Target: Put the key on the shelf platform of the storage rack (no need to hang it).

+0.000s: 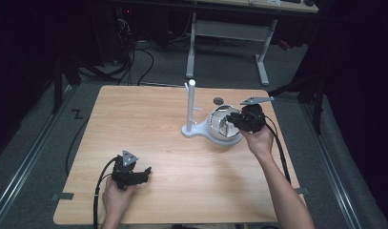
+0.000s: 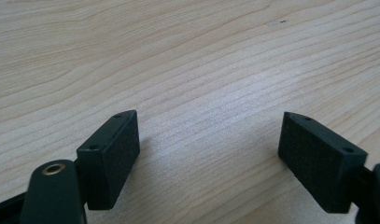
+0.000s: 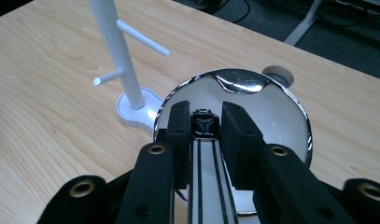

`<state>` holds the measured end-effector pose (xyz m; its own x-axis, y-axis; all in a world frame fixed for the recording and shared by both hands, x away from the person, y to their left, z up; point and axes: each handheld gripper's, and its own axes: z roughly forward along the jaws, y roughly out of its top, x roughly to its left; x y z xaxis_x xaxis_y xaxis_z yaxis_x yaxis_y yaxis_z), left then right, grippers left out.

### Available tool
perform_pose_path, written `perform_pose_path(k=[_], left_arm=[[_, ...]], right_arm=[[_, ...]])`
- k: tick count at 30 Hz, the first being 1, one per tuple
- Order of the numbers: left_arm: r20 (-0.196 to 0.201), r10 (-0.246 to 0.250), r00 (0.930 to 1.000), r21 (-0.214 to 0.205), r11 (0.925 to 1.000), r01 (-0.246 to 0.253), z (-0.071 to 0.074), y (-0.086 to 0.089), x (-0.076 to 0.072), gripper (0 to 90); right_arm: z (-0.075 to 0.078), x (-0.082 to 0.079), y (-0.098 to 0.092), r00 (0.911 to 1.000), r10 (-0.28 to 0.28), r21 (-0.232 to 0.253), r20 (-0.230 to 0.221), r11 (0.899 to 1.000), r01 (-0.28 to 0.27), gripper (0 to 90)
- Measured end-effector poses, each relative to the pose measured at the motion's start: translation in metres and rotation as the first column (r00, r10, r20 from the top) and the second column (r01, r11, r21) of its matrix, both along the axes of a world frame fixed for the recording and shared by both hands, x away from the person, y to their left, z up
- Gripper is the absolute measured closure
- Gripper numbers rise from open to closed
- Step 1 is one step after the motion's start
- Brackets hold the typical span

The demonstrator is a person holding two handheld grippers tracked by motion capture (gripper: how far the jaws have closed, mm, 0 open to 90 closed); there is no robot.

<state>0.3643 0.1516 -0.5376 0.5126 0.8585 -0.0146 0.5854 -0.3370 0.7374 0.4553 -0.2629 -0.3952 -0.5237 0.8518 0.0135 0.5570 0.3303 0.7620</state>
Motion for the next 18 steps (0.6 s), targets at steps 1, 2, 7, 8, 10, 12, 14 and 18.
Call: perform_pose_path(k=[1,2,7,8,10,12,14,18], left_arm=[[0.0,0.0,1.0,0.0,1.0,0.0,0.0,0.0,0.0,21.0],[0.0,0.0,1.0,0.0,1.0,0.0,0.0,0.0,0.0,21.0],[0.0,0.0,1.0,0.0,1.0,0.0,0.0,0.0,0.0,21.0],[0.0,0.0,1.0,0.0,1.0,0.0,0.0,0.0,0.0,21.0],[0.0,0.0,1.0,0.0,1.0,0.0,0.0,0.0,0.0,20.9],[0.0,0.0,1.0,0.0,1.0,0.0,0.0,0.0,0.0,21.0],[0.0,0.0,1.0,0.0,1.0,0.0,0.0,0.0,0.0,21.0],[0.0,0.0,1.0,0.0,1.0,0.0,0.0,0.0,0.0,21.0]], right_arm=[[-0.001,0.001,0.0,1.0,0.001,0.002,-0.001,1.0,-0.001,74.4],[-0.002,0.001,0.001,1.0,0.003,0.004,-0.002,1.0,-0.003,74.4],[-0.005,0.004,0.001,0.9999,-0.003,0.001,-0.014,1.0,0.003,74.4],[-0.005,0.005,0.001,0.9999,0.0,0.003,-0.013,1.0,0.0,74.4],[-0.006,0.006,0.002,0.9998,-0.004,0.001,-0.02,1.0,0.004,74.4],[-0.008,0.007,0.002,0.9998,-0.002,0.004,-0.019,1.0,0.002,74.4],[-0.009,0.008,0.003,0.9997,-0.003,0.003,-0.023,1.0,0.003,74.4],[-0.013,0.011,0.004,0.9997,-0.005,-0.005,-0.024,1.0,0.005,74.4]])
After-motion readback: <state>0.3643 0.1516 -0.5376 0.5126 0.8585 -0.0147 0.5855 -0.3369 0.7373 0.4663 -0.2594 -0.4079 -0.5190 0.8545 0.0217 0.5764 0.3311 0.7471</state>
